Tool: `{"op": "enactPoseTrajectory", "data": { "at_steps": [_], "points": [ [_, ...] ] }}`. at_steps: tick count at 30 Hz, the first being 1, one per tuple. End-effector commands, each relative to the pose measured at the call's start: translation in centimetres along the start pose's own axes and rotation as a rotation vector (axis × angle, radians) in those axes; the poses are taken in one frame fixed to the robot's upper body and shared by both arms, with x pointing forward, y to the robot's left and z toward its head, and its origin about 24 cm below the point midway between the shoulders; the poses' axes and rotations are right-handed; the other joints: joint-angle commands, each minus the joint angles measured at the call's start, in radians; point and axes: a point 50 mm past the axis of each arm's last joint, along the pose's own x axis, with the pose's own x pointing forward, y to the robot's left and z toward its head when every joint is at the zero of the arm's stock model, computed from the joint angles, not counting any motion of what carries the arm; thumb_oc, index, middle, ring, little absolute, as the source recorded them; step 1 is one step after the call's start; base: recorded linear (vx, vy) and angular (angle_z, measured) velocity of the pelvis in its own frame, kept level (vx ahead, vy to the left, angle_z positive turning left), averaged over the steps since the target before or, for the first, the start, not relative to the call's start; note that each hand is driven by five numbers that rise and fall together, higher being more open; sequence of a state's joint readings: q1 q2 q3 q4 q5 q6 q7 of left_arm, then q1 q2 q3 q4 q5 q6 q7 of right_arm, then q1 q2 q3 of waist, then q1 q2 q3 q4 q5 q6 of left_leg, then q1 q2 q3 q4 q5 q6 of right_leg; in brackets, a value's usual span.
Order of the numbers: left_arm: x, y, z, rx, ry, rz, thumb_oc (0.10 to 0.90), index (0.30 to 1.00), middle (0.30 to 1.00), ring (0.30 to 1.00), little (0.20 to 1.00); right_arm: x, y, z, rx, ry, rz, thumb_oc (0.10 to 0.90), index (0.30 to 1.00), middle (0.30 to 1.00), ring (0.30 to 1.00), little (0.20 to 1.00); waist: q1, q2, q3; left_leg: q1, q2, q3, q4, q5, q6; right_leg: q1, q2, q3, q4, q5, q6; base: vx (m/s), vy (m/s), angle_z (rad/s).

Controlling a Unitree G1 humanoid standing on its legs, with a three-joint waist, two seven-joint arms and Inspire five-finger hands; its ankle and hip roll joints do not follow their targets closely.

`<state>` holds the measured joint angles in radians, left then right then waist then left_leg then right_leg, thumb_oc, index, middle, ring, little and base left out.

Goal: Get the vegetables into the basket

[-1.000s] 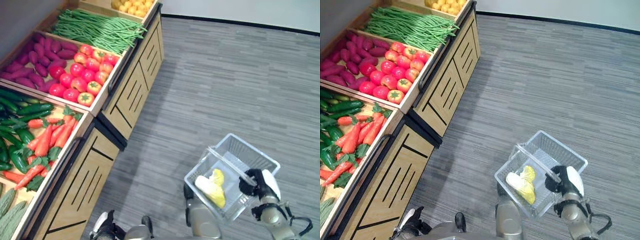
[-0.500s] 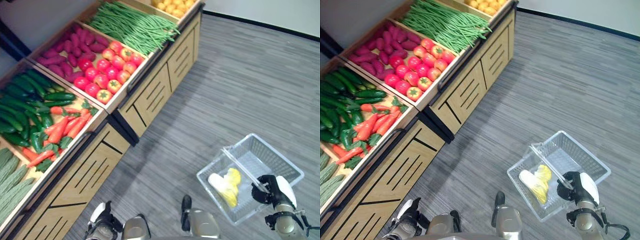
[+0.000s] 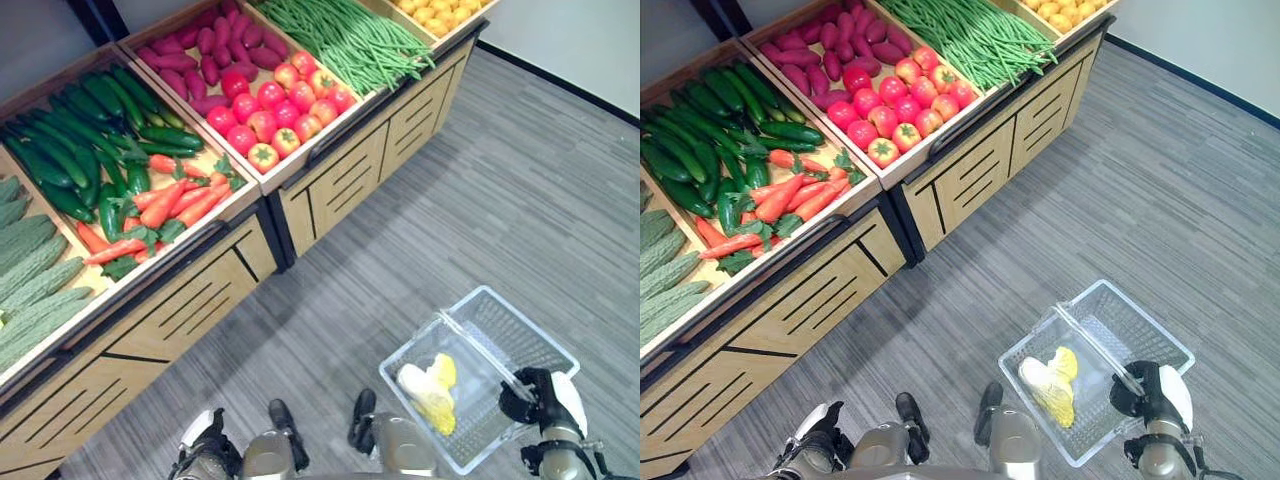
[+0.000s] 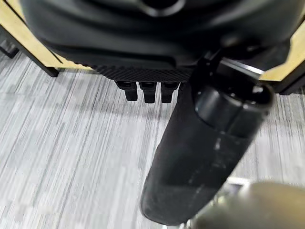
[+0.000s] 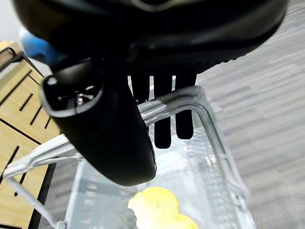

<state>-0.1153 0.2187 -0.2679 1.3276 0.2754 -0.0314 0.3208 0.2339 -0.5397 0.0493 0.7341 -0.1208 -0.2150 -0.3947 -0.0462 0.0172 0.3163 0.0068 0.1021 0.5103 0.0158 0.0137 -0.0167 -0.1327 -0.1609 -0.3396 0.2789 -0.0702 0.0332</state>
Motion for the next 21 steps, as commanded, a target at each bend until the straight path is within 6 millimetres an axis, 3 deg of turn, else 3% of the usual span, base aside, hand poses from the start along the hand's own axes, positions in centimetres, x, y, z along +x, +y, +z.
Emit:
{"op": "enactPoseTrajectory", "data": {
  "at_steps": [1, 6, 7, 8, 10, 12, 14, 15, 17, 18, 19, 21],
  "points": [
    [0.6, 2.4, 0.6, -0.043, -0.026, 0.088, 0.900, 1.000, 1.000, 1.000, 1.000, 2.2, -3.2, 4.2, 0.084, -0.175, -0.177, 0.400, 0.300, 0.300, 0.300, 0.300, 0.024, -0.042, -0.022, -0.022, 0.010, -0.002, 0.086, -0.057, -0.060, 0.183, -0.093, 0.118, -0.122, -0.040, 0.125, 0.07, 0.148, 0.18],
    [0.8, 3.1, 0.7, -0.069, -0.027, 0.112, 0.900, 1.000, 1.000, 1.000, 1.000, 2.8, -2.4, 5.6, 0.085, -0.208, -0.156, 0.400, 0.300, 0.300, 0.300, 0.300, 0.036, -0.054, -0.021, -0.012, -0.011, 0.005, 0.078, -0.083, -0.037, 0.150, -0.116, 0.135, -0.055, -0.019, 0.145, 0.07, 0.141, -0.01],
    [0.8, 3.4, 0.7, -0.084, -0.027, 0.124, 0.900, 1.000, 1.000, 1.000, 1.000, 3.0, -2.1, 6.4, 0.075, -0.235, -0.142, 0.400, 0.300, 0.300, 0.300, 0.300, 0.041, -0.053, -0.016, 0.010, -0.027, 0.006, 0.054, -0.085, -0.019, 0.107, -0.127, 0.156, 0.041, 0.005, 0.159, 0.01, 0.101, -0.01],
    [0.8, 3.5, 0.6, -0.088, -0.027, 0.125, 0.900, 1.000, 1.000, 1.000, 1.000, 3.0, -1.9, 6.6, 0.071, -0.242, -0.133, 0.400, 0.300, 0.300, 0.300, 0.300, 0.038, -0.048, -0.012, 0.010, -0.027, 0.006, 0.038, -0.067, -0.008, 0.082, -0.108, 0.185, 0.069, 0.041, 0.153, 0.04, 0.101, 0.00],
    [0.8, 3.7, 0.4, -0.092, -0.020, 0.130, 0.900, 1.000, 1.000, 1.000, 1.000, 3.0, -1.6, 6.8, 0.070, -0.246, -0.123, 0.400, 0.300, 0.300, 0.300, 0.300, 0.032, -0.046, -0.007, 0.031, -0.030, -0.010, 0.016, -0.066, -0.007, 0.033, -0.073, 0.247, 0.097, 0.044, 0.150, 0.07, 0.001, 0.09],
    [0.9, 3.9, 0.4, -0.093, -0.022, 0.136, 0.900, 1.000, 1.000, 1.000, 1.000, 3.0, -1.6, 6.6, 0.072, -0.241, -0.127, 0.400, 0.300, 0.300, 0.300, 0.300, 0.024, -0.041, -0.001, 0.047, -0.027, -0.020, -0.001, -0.063, -0.016, -0.008, -0.044, 0.283, 0.055, 0.023, 0.143, 0.11, -0.059, 0.18],
    [0.9, 4.1, 0.1, -0.076, -0.009, 0.137, 0.900, 1.000, 1.000, 1.000, 1.000, 2.9, -1.6, 6.6, 0.080, -0.247, -0.131, 0.400, 0.300, 0.300, 0.300, 0.300, 0.011, -0.050, -0.002, 0.067, -0.018, -0.032, -0.009, -0.062, -0.041, -0.047, -0.043, 0.325, -0.070, 0.062, 0.156, 0.14, -0.158, 0.40],
    [0.9, 4.1, 0.1, -0.076, -0.009, 0.136, 0.900, 1.000, 1.000, 1.000, 1.000, 2.9, -1.6, 6.5, 0.079, -0.246, -0.131, 0.400, 0.300, 0.300, 0.300, 0.300, 0.008, -0.050, 0.001, 0.071, -0.019, -0.035, -0.009, -0.065, -0.040, -0.040, -0.045, 0.322, -0.071, 0.059, 0.158, 0.16, -0.174, 0.52],
    [1.0, 4.3, -0.1, -0.082, -0.005, 0.133, 0.900, 1.000, 1.000, 1.000, 1.000, 2.7, -1.9, 6.4, 0.074, -0.255, -0.138, 0.400, 0.300, 0.300, 0.300, 0.300, -0.013, -0.057, 0.007, 0.092, -0.014, -0.076, 0.016, -0.093, -0.061, -0.082, -0.029, 0.410, -0.153, 0.090, 0.170, 0.17, -0.168, 0.41],
    [1.0, 4.3, -0.1, -0.083, -0.005, 0.133, 0.900, 1.000, 1.000, 1.000, 1.000, 2.7, -1.9, 6.4, 0.074, -0.256, -0.138, 0.400, 0.300, 0.300, 0.300, 0.300, -0.013, -0.057, 0.006, 0.089, -0.013, -0.076, 0.017, -0.091, -0.061, -0.084, -0.028, 0.411, -0.156, 0.094, 0.169, 0.24, -0.247, 0.61],
    [0.9, 4.1, -0.6, -0.083, 0.012, 0.124, 0.900, 1.000, 1.000, 1.000, 1.000, 2.3, -1.8, 6.2, 0.060, -0.261, -0.127, 0.400, 0.300, 0.300, 0.300, 0.300, -0.032, -0.059, 0.003, 0.113, -0.007, -0.114, 0.044, -0.113, -0.067, -0.100, -0.012, 0.456, -0.130, 0.096, 0.168, 0.14, -0.165, 0.82],
    [0.8, 4.0, -0.9, -0.081, 0.021, 0.122, 0.900, 1.000, 1.000, 1.000, 1.000, 2.2, -1.9, 6.1, 0.050, -0.269, -0.123, 0.400, 0.300, 0.300, 0.300, 0.300, -0.035, -0.060, -0.002, 0.122, -0.002, -0.124, 0.052, -0.116, -0.072, -0.091, -0.008, 0.451, -0.118, 0.087, 0.161, 0.14, -0.195, 1.03]
  ]
}}
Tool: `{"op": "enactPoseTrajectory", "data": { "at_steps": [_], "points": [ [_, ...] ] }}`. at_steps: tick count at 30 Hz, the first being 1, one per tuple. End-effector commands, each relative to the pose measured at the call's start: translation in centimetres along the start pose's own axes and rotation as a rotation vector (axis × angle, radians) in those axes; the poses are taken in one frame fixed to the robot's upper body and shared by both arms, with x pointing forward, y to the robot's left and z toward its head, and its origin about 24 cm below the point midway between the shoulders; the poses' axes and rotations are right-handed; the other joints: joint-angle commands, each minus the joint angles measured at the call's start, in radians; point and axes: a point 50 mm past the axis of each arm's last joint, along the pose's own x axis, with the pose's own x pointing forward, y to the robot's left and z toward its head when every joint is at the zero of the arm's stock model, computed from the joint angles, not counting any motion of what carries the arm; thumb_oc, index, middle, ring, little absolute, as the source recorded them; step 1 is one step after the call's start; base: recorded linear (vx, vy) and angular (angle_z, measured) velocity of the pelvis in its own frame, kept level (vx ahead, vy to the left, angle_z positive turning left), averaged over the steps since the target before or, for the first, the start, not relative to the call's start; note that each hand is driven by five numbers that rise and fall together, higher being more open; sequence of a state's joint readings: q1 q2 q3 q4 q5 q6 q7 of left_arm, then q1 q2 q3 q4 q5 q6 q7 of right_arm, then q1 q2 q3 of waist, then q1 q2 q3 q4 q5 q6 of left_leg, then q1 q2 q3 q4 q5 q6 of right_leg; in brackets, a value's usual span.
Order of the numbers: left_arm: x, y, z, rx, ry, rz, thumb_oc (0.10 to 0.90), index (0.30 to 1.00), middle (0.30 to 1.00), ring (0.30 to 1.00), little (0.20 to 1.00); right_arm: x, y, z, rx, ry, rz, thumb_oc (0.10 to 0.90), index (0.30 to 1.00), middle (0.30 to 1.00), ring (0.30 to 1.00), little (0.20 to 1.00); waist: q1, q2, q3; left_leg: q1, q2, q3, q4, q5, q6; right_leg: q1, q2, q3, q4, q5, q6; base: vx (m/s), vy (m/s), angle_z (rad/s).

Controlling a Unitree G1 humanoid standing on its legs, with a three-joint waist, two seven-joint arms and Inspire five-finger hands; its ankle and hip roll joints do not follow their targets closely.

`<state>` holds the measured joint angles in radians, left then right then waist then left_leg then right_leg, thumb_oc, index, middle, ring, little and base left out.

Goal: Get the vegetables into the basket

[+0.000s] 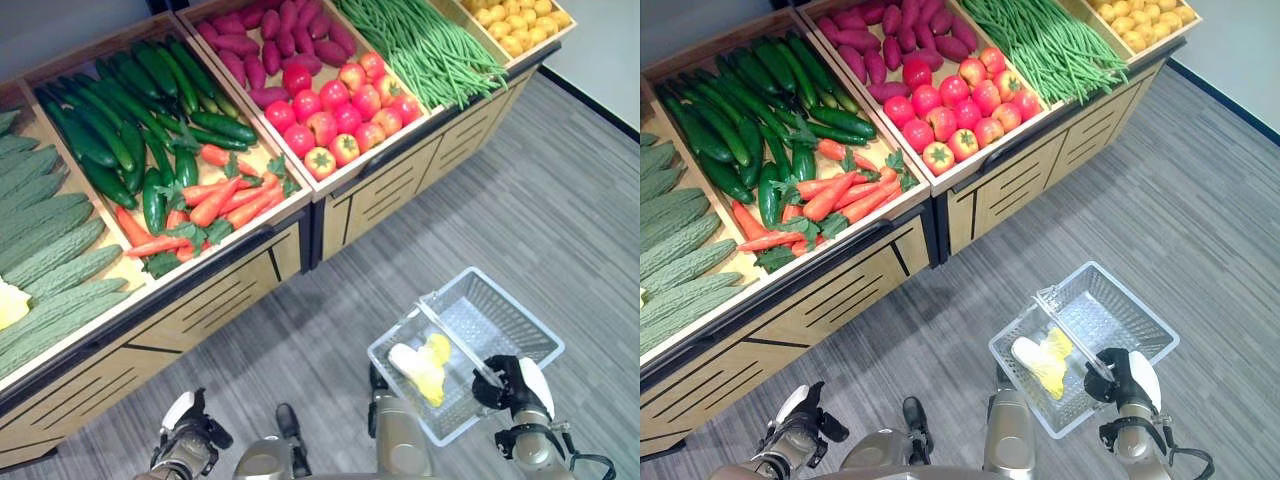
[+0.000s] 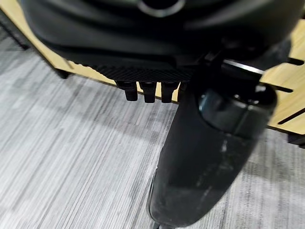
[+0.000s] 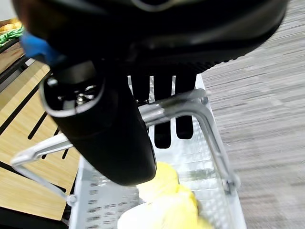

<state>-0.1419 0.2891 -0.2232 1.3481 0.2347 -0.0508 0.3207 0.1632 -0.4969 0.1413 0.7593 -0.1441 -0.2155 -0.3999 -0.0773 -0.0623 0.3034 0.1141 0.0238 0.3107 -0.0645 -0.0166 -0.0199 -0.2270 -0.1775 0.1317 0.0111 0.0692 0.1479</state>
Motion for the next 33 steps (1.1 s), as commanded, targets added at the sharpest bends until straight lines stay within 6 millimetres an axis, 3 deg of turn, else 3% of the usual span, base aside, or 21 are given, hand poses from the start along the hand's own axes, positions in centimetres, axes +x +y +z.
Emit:
{"op": "enactPoseTrajectory", "data": {
  "at_steps": [1, 7, 9, 12, 14, 18, 28, 32, 33],
  "points": [
    [0.1, 0.7, -0.2, -0.023, -0.004, 0.036, 0.900, 1.000, 1.000, 1.000, 1.000, 1.7, -4.8, 3.5, 0.043, -0.192, -0.197, 0.400, 0.300, 0.300, 0.300, 0.300, -0.003, 0.020, 0.004, 0.019, 0.084, 0.072, 0.137, -0.085, -0.073, 0.014, 0.012, -0.031, 0.155, -0.057, 0.039, 0.18, -0.367, 0.62],
    [-0.4, -0.7, -1.0, -0.035, 0.021, -0.004, 0.900, 1.000, 1.000, 1.000, 1.000, 1.2, -6.0, 2.8, -0.007, -0.198, -0.182, 0.400, 0.300, 0.300, 0.300, 0.300, 0.009, 0.046, -0.022, 0.023, 0.154, 0.022, 0.137, -0.013, -0.113, 0.065, 0.066, -0.084, 0.178, -0.110, -0.013, 0.08, -0.276, 0.32],
    [-0.6, -1.4, -0.4, -0.024, 0.005, -0.025, 0.900, 1.000, 1.000, 1.000, 1.000, 1.2, -6.3, 3.0, -0.021, -0.220, -0.186, 0.400, 0.300, 0.300, 0.300, 0.300, 0.021, 0.054, -0.015, -0.005, 0.185, 0.000, 0.175, 0.058, -0.135, 0.104, 0.082, -0.126, 0.172, -0.136, -0.040, 0.03, -0.348, 0.50],
    [-0.6, -1.7, 0.2, -0.025, -0.017, -0.038, 0.900, 1.000, 1.000, 1.000, 1.000, 1.0, -6.2, 2.5, -0.047, -0.204, -0.178, 0.400, 0.300, 0.300, 0.300, 0.300, 0.016, 0.051, -0.004, -0.033, 0.210, 0.040, 0.249, 0.085, -0.135, 0.144, 0.075, -0.178, 0.169, -0.160, -0.066, 0.01, -0.217, 0.73],
    [-0.6, -1.9, 0.2, -0.005, -0.016, -0.048, 0.900, 1.000, 1.000, 1.000, 1.000, 0.6, -5.6, 1.5, -0.052, -0.166, -0.160, 0.400, 0.300, 0.300, 0.300, 0.300, 0.014, 0.062, -0.009, -0.033, 0.218, 0.078, 0.185, 0.108, -0.139, 0.169, 0.076, -0.216, 0.164, -0.177, -0.066, 0.02, -0.098, 0.43],
    [-0.7, -2.2, 0.1, 0.017, -0.014, -0.049, 0.900, 1.000, 1.000, 1.000, 1.000, 0.2, -4.9, 1.1, -0.046, -0.160, -0.146, 0.400, 0.300, 0.300, 0.300, 0.300, 0.011, 0.070, -0.021, -0.038, 0.219, 0.077, 0.101, 0.102, -0.137, 0.171, 0.064, -0.241, 0.166, -0.182, -0.057, 0.02, 0.017, 0.37],
    [-0.7, -1.5, -0.8, -0.053, 0.040, 0.006, 0.900, 1.000, 1.000, 1.000, 1.000, -0.7, -0.9, -2.4, -0.043, 0.042, -0.021, 0.400, 0.300, 0.300, 0.300, 0.300, 0.029, 0.076, -0.055, 0.019, 0.151, 0.089, -0.004, 0.077, -0.121, 0.196, 0.012, -0.250, 0.115, -0.132, -0.023, 0.04, 0.125, 0.10],
    [-0.7, 0.0, -3.1, -0.299, 0.213, 0.160, 0.900, 1.000, 1.000, 1.000, 1.000, -1.6, 1.1, -3.6, -0.043, 0.116, 0.021, 0.400, 0.300, 0.300, 0.300, 0.300, 0.044, 0.069, -0.067, 0.027, 0.137, 0.085, -0.021, 0.071, -0.116, 0.208, -0.002, -0.252, 0.085, -0.108, -0.014, 0.00, 0.067, 0.02],
    [-0.9, 1.6, -5.1, -0.462, 0.354, 0.315, 0.900, 1.000, 1.000, 1.000, 1.000, -2.2, 1.9, -4.1, -0.050, 0.141, 0.047, 0.400, 0.300, 0.300, 0.300, 0.300, 0.048, 0.065, -0.076, 0.031, 0.133, 0.087, -0.023, 0.065, -0.117, 0.216, -0.006, -0.254, 0.066, -0.095, -0.011, 0.02, 0.065, 0.05]
  ]
}}
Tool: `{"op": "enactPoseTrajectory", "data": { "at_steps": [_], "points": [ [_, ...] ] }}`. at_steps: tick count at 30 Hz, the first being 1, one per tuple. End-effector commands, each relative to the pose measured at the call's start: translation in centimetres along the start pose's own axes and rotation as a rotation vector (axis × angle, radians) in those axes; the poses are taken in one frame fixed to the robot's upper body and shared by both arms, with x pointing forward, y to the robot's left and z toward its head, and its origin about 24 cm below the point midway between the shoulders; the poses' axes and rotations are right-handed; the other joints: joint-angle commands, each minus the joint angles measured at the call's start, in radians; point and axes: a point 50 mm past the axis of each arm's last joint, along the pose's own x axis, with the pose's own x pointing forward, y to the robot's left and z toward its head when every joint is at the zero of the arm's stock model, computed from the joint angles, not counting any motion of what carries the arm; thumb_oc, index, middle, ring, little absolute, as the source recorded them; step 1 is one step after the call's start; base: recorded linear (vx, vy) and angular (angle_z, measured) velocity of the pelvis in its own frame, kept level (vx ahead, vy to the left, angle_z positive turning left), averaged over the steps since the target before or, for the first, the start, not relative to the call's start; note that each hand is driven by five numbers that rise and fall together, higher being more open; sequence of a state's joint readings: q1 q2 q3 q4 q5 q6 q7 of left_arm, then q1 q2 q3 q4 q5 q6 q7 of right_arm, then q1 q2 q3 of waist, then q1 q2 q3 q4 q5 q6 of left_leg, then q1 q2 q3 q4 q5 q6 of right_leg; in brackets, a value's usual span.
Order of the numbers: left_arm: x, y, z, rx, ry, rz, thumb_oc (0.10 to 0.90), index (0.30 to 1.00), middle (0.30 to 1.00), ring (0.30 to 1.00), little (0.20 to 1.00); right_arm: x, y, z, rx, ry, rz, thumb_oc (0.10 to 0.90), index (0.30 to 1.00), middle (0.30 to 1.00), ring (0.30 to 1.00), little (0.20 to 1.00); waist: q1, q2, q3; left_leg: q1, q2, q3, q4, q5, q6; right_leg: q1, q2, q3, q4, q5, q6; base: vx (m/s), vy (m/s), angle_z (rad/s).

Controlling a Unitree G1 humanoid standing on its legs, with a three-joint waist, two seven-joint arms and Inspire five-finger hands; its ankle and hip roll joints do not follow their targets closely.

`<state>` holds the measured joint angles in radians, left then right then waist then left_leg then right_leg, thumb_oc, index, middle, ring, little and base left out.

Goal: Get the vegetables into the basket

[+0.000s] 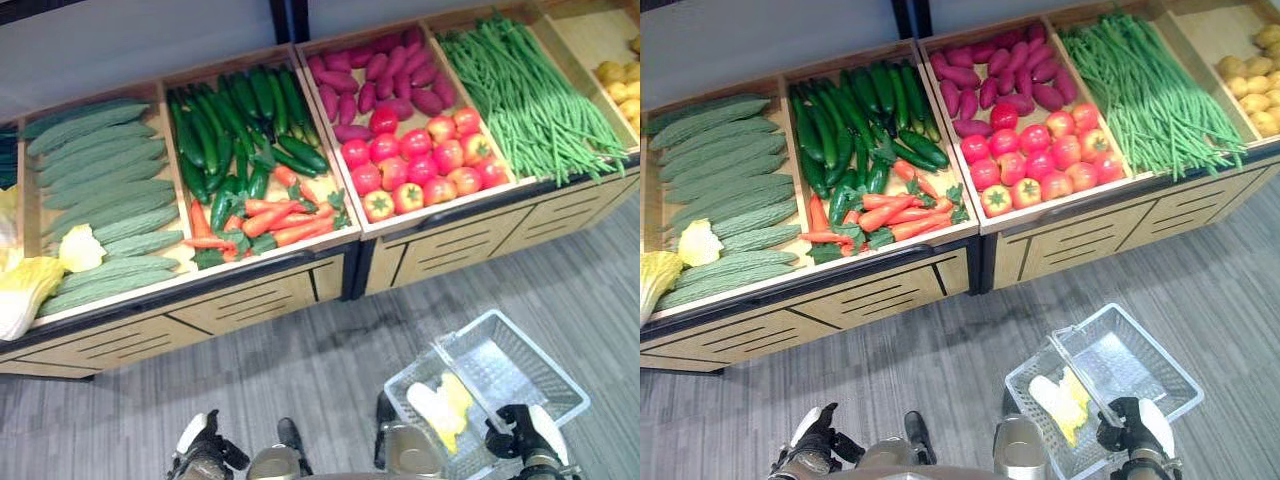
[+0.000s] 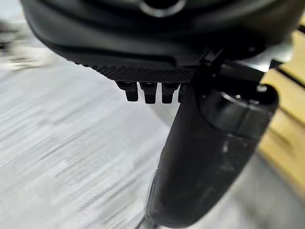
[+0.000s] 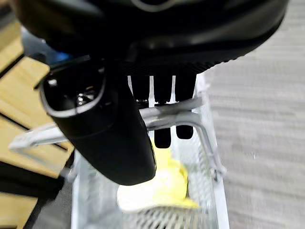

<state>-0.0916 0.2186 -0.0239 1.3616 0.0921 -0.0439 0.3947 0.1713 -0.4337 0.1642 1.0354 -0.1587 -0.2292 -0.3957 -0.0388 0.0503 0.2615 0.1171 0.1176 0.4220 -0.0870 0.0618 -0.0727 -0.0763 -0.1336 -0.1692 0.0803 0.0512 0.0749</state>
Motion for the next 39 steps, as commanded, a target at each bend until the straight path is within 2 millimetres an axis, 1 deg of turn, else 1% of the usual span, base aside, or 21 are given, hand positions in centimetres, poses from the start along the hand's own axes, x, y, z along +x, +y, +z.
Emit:
{"op": "enactPoseTrajectory", "data": {
  "at_steps": [1, 2, 4, 5, 6, 7, 8, 11, 12, 14, 17, 18, 20, 23, 25, 26, 28, 32, 34, 38, 39],
  "points": [
    [0.7, 4.6, -2.2, -0.177, 0.165, 0.288, 0.900, 1.000, 1.000, 1.000, 1.000, 0.2, -0.6, 1.3, 0.019, -0.096, -0.052, 0.400, 0.300, 0.300, 0.300, 0.300, 0.009, -0.048, -0.039, 0.028, 0.038, -0.022, 0.000, -0.015, -0.066, 0.066, -0.050, 0.047, -0.011, -0.074, 0.063, 0.02, 0.063, -0.02],
    [1.0, 7.9, -2.7, -0.355, 0.230, 0.456, 0.900, 1.000, 1.000, 1.000, 1.000, -0.1, -0.2, 0.8, 0.019, -0.082, -0.040, 0.400, 0.300, 0.300, 0.300, 0.300, 0.010, -0.051, -0.046, 0.035, 0.038, -0.021, 0.000, -0.021, -0.070, 0.078, -0.050, 0.043, -0.027, -0.070, 0.066, 0.00, 0.000, 0.00],
    [1.1, 8.7, -2.9, -0.377, 0.243, 0.489, 0.900, 1.000, 1.000, 1.000, 1.000, -0.2, -0.1, 0.8, 0.019, -0.086, -0.034, 0.400, 0.300, 0.300, 0.300, 0.300, 0.007, -0.053, -0.051, 0.030, 0.040, -0.019, 0.000, -0.019, -0.073, 0.077, -0.047, 0.045, -0.037, -0.064, 0.065, 0.00, 0.004, -0.03],
    [1.2, 10.6, -2.6, -0.448, 0.242, 0.585, 0.900, 1.000, 1.000, 1.000, 1.000, -0.3, 0.0, 0.3, 0.007, -0.074, -0.030, 0.400, 0.300, 0.300, 0.300, 0.300, 0.007, -0.052, -0.052, 0.037, 0.040, -0.019, 0.000, -0.023, -0.076, 0.086, -0.049, 0.040, -0.041, -0.065, 0.068, -0.01, -0.002, -0.05],
    [1.2, 11.4, -2.6, -0.437, 0.230, 0.603, 0.900, 1.000, 1.000, 1.000, 1.000, -0.2, 0.0, 0.4, 0.008, -0.075, -0.024, 0.400, 0.300, 0.300, 0.300, 0.300, 0.006, -0.052, -0.055, 0.033, 0.042, -0.017, 0.000, -0.019, -0.078, 0.083, -0.047, 0.039, -0.047, -0.060, 0.067, 0.00, 0.000, 0.00],
    [1.2, 13.4, -2.0, -0.462, 0.204, 0.690, 0.900, 1.000, 1.000, 1.000, 1.000, -0.2, -0.1, 0.3, -0.011, -0.075, -0.020, 0.400, 0.300, 0.300, 0.300, 0.300, 0.006, -0.051, -0.053, 0.038, 0.043, -0.015, 0.000, -0.021, -0.082, 0.088, -0.048, 0.036, -0.048, -0.061, 0.070, -0.03, -0.006, -0.01],
    [1.3, 13.7, -1.5, -0.467, 0.176, 0.702, 0.900, 1.000, 1.000, 1.000, 1.000, -0.2, 0.0, 0.4, -0.016, -0.084, -0.014, 0.400, 0.300, 0.300, 0.300, 0.300, 0.005, -0.051, -0.055, 0.034, 0.044, -0.013, 0.000, -0.017, -0.083, 0.085, -0.046, 0.035, -0.053, -0.055, 0.070, 0.00, 0.000, 0.00],
    [0.3, 19.7, 3.8, -0.481, -0.132, 0.980, 0.900, 1.000, 1.000, 1.000, 1.000, -0.3, 0.0, -0.6, -0.060, -0.041, -0.017, 0.400, 0.300, 0.300, 0.300, 0.300, 0.013, -0.050, -0.055, 0.033, 0.048, -0.020, 0.000, -0.016, -0.091, 0.091, -0.044, 0.024, -0.062, -0.053, 0.077, -0.04, -0.025, -0.03],
    [-0.1, 20.4, 4.7, -0.470, -0.193, 1.002, 0.900, 1.000, 1.000, 1.000, 1.000, -0.2, 0.0, -0.4, -0.050, -0.043, -0.021, 0.400, 0.300, 0.300, 0.300, 0.300, 0.013, -0.050, -0.057, 0.028, 0.049, -0.020, 0.000, -0.011, -0.092, 0.088, -0.042, 0.023, -0.066, -0.049, 0.077, 0.00, 0.000, 0.00],
    [-2.6, 23.4, 8.8, -0.434, -0.450, 1.168, 0.900, 1.000, 1.000, 1.000, 1.000, -0.4, 0.0, -0.9, -0.044, -0.018, -0.034, 0.400, 0.300, 0.300, 0.300, 0.300, 0.019, -0.053, -0.056, 0.030, 0.050, -0.024, 0.000, -0.014, -0.094, 0.093, -0.042, 0.017, -0.069, -0.053, 0.081, 0.00, 0.000, 0.00],
    [-4.4, 25.0, 10.7, -0.390, -0.562, 1.279, 0.900, 1.000, 1.000, 1.000, 1.000, -0.6, 0.1, -1.5, -0.029, 0.018, -0.039, 0.400, 0.300, 0.300, 0.300, 0.300, 0.019, -0.058, -0.062, 0.024, 0.053, -0.026, 0.000, -0.011, -0.095, 0.093, -0.041, 0.014, -0.075, -0.051, 0.082, -0.01, -0.015, 0.03],
    [-5.5, 25.8, 12.1, -0.360, -0.646, 1.331, 0.900, 1.000, 1.000, 1.000, 1.000, -0.8, 0.2, -1.9, -0.027, 0.029, -0.034, 0.400, 0.300, 0.300, 0.300, 0.300, 0.014, -0.061, -0.062, 0.030, 0.053, -0.026, 0.000, -0.016, -0.096, 0.099, -0.041, 0.014, -0.076, -0.055, 0.084, 0.00, 0.000, 0.00],
    [-5.9, 25.9, 13.2, -0.318, -0.679, 1.337, 0.900, 1.000, 1.000, 1.000, 1.000, -0.7, 0.1, -1.7, -0.024, 0.028, -0.035, 0.400, 0.300, 0.300, 0.300, 0.300, 0.011, -0.063, -0.066, 0.026, 0.055, -0.025, 0.000, -0.012, -0.096, 0.095, -0.038, 0.017, -0.081, -0.050, 0.082, 0.00, 0.000, 0.00],
    [-7.5, 25.9, 16.3, -0.212, -0.837, 1.317, 0.900, 1.000, 1.000, 1.000, 1.000, -0.3, -0.5, -1.3, -0.034, 0.012, -0.039, 0.400, 0.300, 0.300, 0.300, 0.300, 0.001, -0.063, -0.067, 0.030, 0.054, -0.023, 0.000, -0.015, -0.096, 0.097, -0.036, 0.023, -0.083, -0.049, 0.084, -0.01, -0.006, -0.04],
    [-7.7, 25.7, 17.3, -0.142, -0.876, 1.295, 0.900, 1.000, 1.000, 1.000, 1.000, 0.0, -0.9, -0.9, -0.041, -0.008, -0.045, 0.400, 0.300, 0.300, 0.300, 0.300, -0.004, -0.063, -0.070, 0.030, 0.055, -0.019, 0.000, -0.016, -0.096, 0.094, -0.035, 0.027, -0.085, -0.047, 0.084, 0.00, 0.003, -0.03],
    [-7.9, 25.2, 18.7, -0.095, -0.931, 1.252, 0.900, 1.000, 1.000, 1.000, 1.000, 0.4, -1.5, -0.1, -0.052, -0.047, -0.059, 0.400, 0.300, 0.300, 0.300, 0.300, -0.015, -0.063, -0.070, 0.033, 0.055, -0.013, 0.000, -0.017, -0.096, 0.093, -0.034, 0.033, -0.088, -0.042, 0.085, -0.01, 0.008, -0.06],
    [-8.3, 24.8, 20.5, -0.076, -1.007, 1.182, 0.900, 1.000, 1.000, 1.000, 1.000, 1.0, -2.2, 1.2, -0.062, -0.108, -0.072, 0.400, 0.300, 0.300, 0.300, 0.300, -0.030, -0.062, -0.065, 0.033, 0.055, -0.004, 0.000, -0.017, -0.096, 0.088, -0.033, 0.041, -0.090, -0.036, 0.087, -0.02, 0.013, -0.07],
    [-8.8, 24.2, 22.7, -0.062, -1.078, 1.119, 0.900, 1.000, 1.000, 1.000, 1.000, 1.2, -2.4, 2.1, -0.091, -0.161, -0.061, 0.400, 0.300, 0.300, 0.300, 0.300, -0.046, -0.065, -0.062, 0.034, 0.054, 0.008, 0.000, -0.020, -0.096, 0.079, -0.031, 0.054, -0.093, -0.027, 0.090, 0.00, 0.013, -0.10],
    [-9.1, 23.8, 23.3, -0.064, -1.103, 1.107, 0.900, 1.000, 1.000, 1.000, 1.000, 1.2, -2.4, 2.3, -0.089, -0.170, -0.062, 0.400, 0.300, 0.300, 0.300, 0.300, -0.046, -0.066, -0.060, 0.034, 0.054, 0.010, 0.000, -0.020, -0.095, 0.076, -0.030, 0.057, -0.092, -0.026, 0.091, 0.00, 0.012, -0.25],
    [-11.1, 22.7, 26.6, -0.041, -1.270, 0.981, 0.900, 1.000, 1.000, 1.000, 1.000, 1.6, -2.8, 2.9, -0.086, -0.185, -0.073, 0.400, 0.300, 0.300, 0.300, 0.300, -0.064, -0.066, -0.047, 0.027, 0.056, 0.023, 0.000, -0.021, -0.093, 0.052, -0.025, 0.078, -0.091, -0.016, 0.094, -0.01, 0.016, -0.15],
    [-11.1, 22.7, 26.7, -0.040, -1.271, 0.981, 0.900, 1.000, 1.000, 1.000, 1.000, 1.6, -2.8, 2.9, -0.086, -0.185, -0.073, 0.400, 0.300, 0.300, 0.300, 0.300, -0.063, -0.066, -0.047, 0.027, 0.056, 0.023, 0.000, -0.021, -0.093, 0.051, -0.025, 0.078, -0.090, -0.016, 0.094, 0.00, 0.007, -0.13]
  ]
}}
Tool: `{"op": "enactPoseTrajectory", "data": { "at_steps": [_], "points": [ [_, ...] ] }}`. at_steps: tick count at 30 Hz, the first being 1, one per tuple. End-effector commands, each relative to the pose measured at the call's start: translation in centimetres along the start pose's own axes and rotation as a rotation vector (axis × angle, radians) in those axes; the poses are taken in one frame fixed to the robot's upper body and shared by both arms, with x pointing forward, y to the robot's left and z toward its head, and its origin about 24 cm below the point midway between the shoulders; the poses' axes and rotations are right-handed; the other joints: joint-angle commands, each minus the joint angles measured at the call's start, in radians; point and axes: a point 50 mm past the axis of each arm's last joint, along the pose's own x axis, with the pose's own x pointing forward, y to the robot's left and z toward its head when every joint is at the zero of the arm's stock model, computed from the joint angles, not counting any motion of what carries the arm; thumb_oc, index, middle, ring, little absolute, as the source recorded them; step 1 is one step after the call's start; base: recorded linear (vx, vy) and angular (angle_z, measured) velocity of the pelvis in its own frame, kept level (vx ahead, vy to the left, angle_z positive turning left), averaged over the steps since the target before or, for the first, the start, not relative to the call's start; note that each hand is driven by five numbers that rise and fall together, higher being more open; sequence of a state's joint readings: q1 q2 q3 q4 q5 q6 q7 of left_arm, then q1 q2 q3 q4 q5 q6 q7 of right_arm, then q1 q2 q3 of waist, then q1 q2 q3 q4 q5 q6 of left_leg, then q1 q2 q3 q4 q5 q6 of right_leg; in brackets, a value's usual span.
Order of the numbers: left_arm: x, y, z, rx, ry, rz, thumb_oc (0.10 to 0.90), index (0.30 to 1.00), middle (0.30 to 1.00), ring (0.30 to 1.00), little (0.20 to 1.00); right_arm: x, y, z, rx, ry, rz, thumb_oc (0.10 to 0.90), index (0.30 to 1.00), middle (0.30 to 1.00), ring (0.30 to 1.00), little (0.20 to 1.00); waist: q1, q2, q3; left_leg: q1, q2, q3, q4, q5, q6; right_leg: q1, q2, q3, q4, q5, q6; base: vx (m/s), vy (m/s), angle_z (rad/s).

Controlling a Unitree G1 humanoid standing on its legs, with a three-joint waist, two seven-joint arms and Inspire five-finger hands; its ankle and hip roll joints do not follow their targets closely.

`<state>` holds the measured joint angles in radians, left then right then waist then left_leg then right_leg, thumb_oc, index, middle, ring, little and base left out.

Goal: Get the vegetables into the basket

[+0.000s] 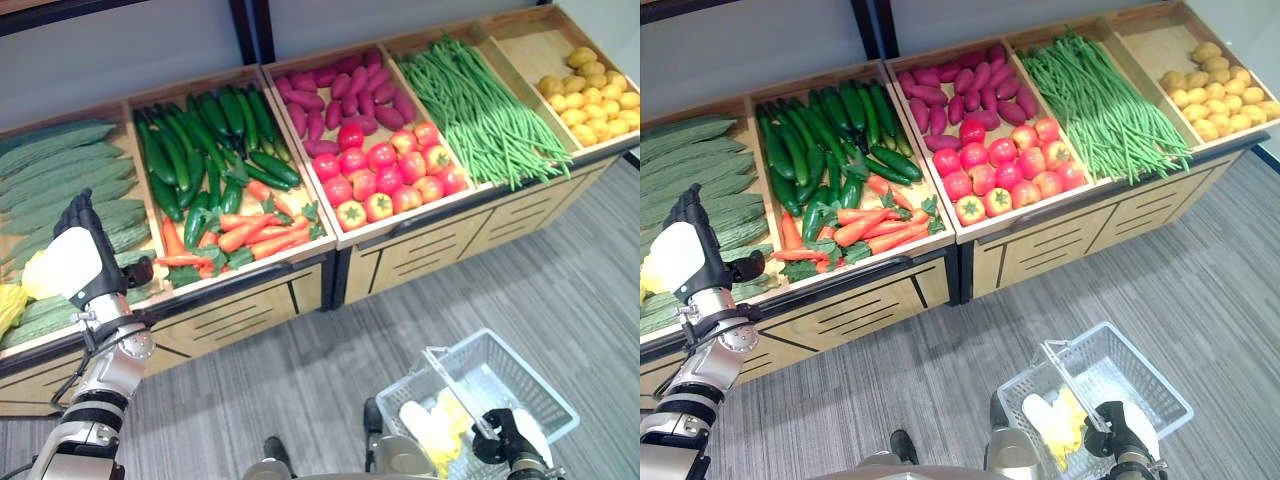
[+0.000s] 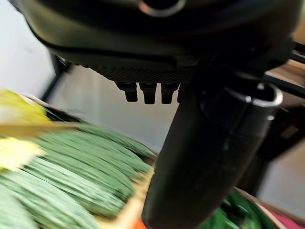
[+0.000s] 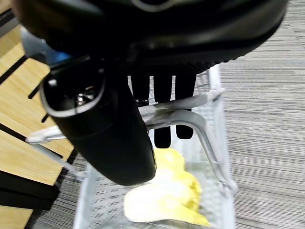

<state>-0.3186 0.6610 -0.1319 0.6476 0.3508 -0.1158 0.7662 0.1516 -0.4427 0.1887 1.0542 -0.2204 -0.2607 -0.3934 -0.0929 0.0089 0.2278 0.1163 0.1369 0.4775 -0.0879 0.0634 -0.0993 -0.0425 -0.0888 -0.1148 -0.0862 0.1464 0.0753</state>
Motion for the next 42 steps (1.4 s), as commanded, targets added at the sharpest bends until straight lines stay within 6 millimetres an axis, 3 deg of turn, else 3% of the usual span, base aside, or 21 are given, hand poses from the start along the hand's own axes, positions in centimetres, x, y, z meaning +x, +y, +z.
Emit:
{"op": "enactPoseTrajectory", "data": {
  "at_steps": [1, 7, 19, 29, 42],
  "points": [
    [5.3, 4.5, 3.7, -0.060, -0.193, 0.163, 0.900, 1.000, 1.000, 1.000, 1.000, 1.4, -3.1, 2.1, -0.021, -0.127, -0.100, 0.400, 0.300, 0.300, 0.300, 0.300, -0.011, -0.024, -0.011, 0.026, 0.037, -0.031, 0.001, -0.022, -0.067, 0.014, -0.069, 0.026, 0.077, -0.110, 0.094, 0.00, 0.003, -0.10],
    [6.0, 4.5, 6.7, -0.187, -0.322, 0.022, 0.900, 1.000, 1.000, 1.000, 1.000, 1.6, -3.8, 2.5, -0.001, -0.142, -0.109, 0.400, 0.300, 0.300, 0.300, 0.300, -0.021, -0.018, -0.002, 0.024, 0.037, -0.021, 0.001, -0.021, -0.067, 0.001, -0.068, 0.042, 0.077, -0.103, 0.097, 0.01, 0.017, -0.06],
    [8.5, 6.0, 7.7, -0.156, -0.364, -0.145, 0.900, 1.000, 1.000, 1.000, 1.000, 2.0, -4.9, 3.0, -0.015, -0.167, -0.096, 0.400, 0.300, 0.300, 0.300, 0.300, -0.035, 0.005, -0.002, 0.031, 0.038, -0.008, 0.001, -0.019, -0.072, -0.003, -0.063, 0.056, 0.072, -0.097, 0.099, 0.01, 0.007, -0.05],
    [8.1, 5.3, 7.9, -0.092, -0.413, -0.299, 0.900, 1.000, 1.000, 1.000, 1.000, 1.9, -5.3, 3.4, 0.002, -0.195, -0.085, 0.400, 0.300, 0.300, 0.300, 0.300, -0.031, 0.011, 0.009, 0.033, 0.041, -0.005, 0.001, -0.016, -0.075, -0.002, -0.058, 0.057, 0.074, -0.098, 0.097, 0.00, 0.000, 0.00],
    [8.8, 4.4, 6.8, 0.009, -0.336, -0.295, 0.900, 1.000, 1.000, 1.000, 1.000, 2.2, -5.5, 3.8, -0.003, -0.205, -0.088, 0.400, 0.300, 0.300, 0.300, 0.300, -0.034, 0.005, 0.039, 0.011, 0.046, -0.004, 0.001, -0.008, -0.074, -0.034, -0.053, 0.067, 0.083, -0.093, 0.097, 0.00, 0.000, -0.01]
  ]
}}
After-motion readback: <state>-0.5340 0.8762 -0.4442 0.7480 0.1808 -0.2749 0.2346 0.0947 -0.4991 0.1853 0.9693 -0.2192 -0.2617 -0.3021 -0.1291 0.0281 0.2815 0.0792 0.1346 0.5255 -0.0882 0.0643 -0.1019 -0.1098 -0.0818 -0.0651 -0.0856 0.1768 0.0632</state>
